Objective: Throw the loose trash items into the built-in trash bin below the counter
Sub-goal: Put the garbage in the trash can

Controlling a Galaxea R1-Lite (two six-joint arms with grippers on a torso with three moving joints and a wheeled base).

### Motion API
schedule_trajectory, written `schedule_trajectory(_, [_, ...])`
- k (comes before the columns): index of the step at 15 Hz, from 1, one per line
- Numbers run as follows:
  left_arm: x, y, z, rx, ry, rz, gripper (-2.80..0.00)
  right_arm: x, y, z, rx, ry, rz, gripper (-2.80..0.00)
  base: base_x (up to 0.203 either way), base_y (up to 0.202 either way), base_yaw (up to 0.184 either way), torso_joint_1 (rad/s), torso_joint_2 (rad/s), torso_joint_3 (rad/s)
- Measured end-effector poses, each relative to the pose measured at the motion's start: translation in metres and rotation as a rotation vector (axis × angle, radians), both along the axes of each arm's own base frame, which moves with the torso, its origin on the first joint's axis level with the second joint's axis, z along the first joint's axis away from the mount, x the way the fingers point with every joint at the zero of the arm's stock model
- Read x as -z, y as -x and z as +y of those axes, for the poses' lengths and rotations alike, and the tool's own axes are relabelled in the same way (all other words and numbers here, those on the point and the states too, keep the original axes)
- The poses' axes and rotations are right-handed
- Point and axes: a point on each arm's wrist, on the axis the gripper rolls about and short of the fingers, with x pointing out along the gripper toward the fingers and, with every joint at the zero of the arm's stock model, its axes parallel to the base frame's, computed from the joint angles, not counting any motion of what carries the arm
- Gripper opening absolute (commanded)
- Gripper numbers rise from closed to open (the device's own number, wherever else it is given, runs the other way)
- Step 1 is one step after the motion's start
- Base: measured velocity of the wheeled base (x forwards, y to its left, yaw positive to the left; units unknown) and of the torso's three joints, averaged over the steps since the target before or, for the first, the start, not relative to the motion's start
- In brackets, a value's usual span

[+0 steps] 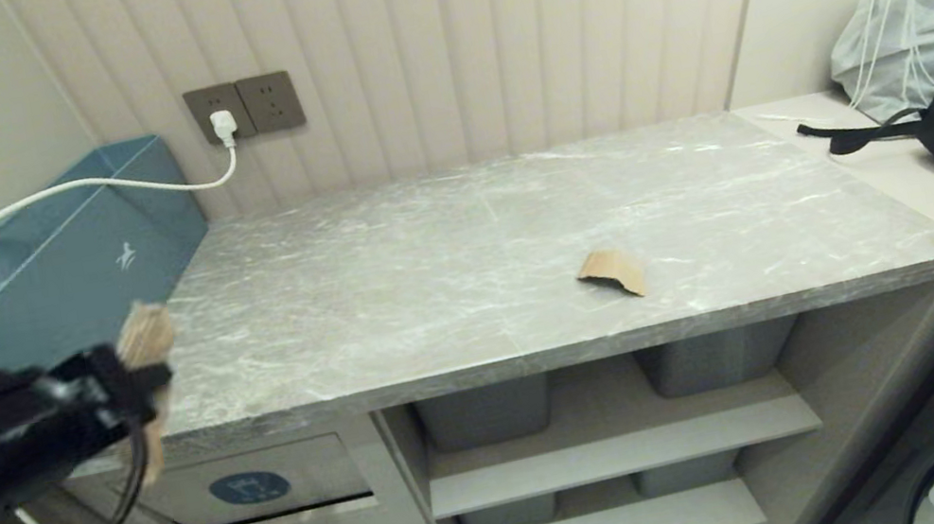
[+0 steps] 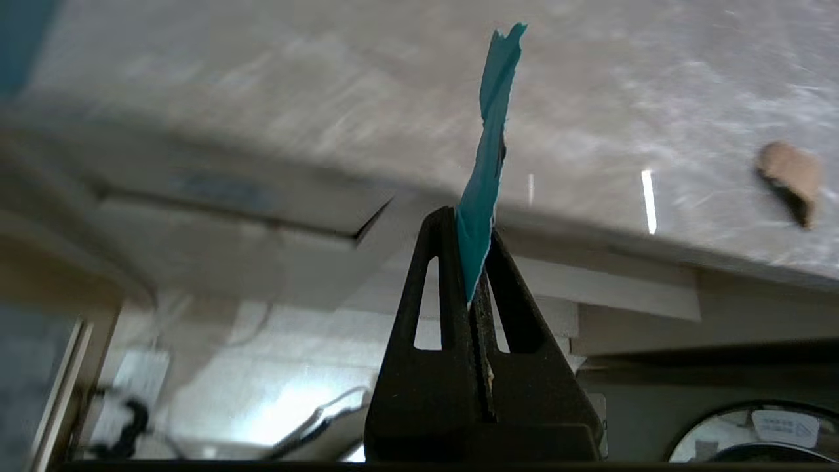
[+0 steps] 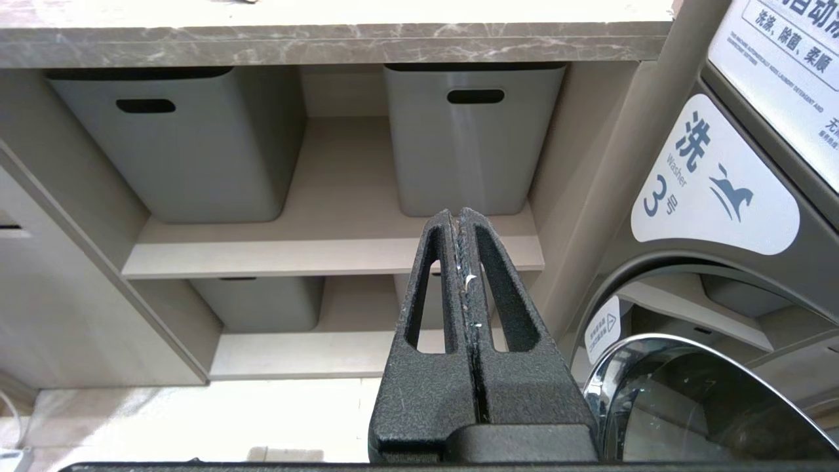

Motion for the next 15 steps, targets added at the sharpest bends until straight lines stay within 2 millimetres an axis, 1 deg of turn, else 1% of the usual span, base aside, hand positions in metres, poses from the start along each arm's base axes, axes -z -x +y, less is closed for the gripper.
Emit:
schedule_trajectory(1, [0.015,0.022,0.015,-0.043,0.016,0.016,-2.80,0.000,0.000,0.000,0.000,0.001,0.000,-2.80,0.000,0.000,0.000,0.000,0.00,0.000])
schedule_trajectory(2, [0.032,0.042,0.025,-0.078,0.031,0.033,-2.80,0.000,0.000,0.000,0.000,0.001,0.000,-2.80,0.000,0.000,0.000,0.000,0.00,0.000])
schedule_trajectory(3, [0.047,0.059,0.032,-0.105,0.045,0.048,-2.80,0.000,0.000,0.000,-0.001,0.001,0.000,-2.80,0.000,0.000,0.000,0.000,0.00,0.000])
schedule_trajectory(4, [0.060,0.072,0.037,-0.130,0.071,0.061,-2.80,0.000,0.000,0.000,-0.001,0.003,-0.002,-2.80,0.000,0.000,0.000,-0.066,0.11,0.085])
schedule_trajectory(5, [0.068,0.081,0.039,-0.160,0.124,0.066,-2.80,0.000,0.000,0.000,-0.001,0.003,-0.002,-2.80,0.000,0.000,0.000,-0.149,0.33,0.188])
schedule_trajectory(6, [0.072,0.086,0.041,-0.193,0.194,0.062,-2.80,0.000,0.000,0.000,0.000,0.005,-0.001,-2.80,0.000,0.000,0.000,-0.192,0.44,0.237])
schedule_trajectory(8, [0.078,0.092,0.042,-0.264,0.333,0.073,-2.80,0.000,0.000,0.000,0.000,0.006,-0.001,-2.80,0.000,0.000,0.000,-0.224,0.51,0.270])
schedule_trajectory(10, [0.085,0.090,0.044,-0.335,0.437,0.103,-2.80,0.000,0.000,0.000,0.000,0.006,-0.001,-2.80,0.000,0.000,0.000,-0.234,0.53,0.290])
schedule_trajectory(12, [0.089,0.081,0.045,-0.408,0.513,0.142,-2.80,0.000,0.000,0.000,0.000,0.006,-0.001,-2.80,0.000,0.000,0.000,-0.231,0.52,0.291])
schedule_trajectory(15, [0.095,0.056,0.050,-0.502,0.648,0.163,-2.80,0.000,0.000,0.000,0.000,0.005,-0.001,-2.80,0.000,0.000,0.000,-0.222,0.51,0.283])
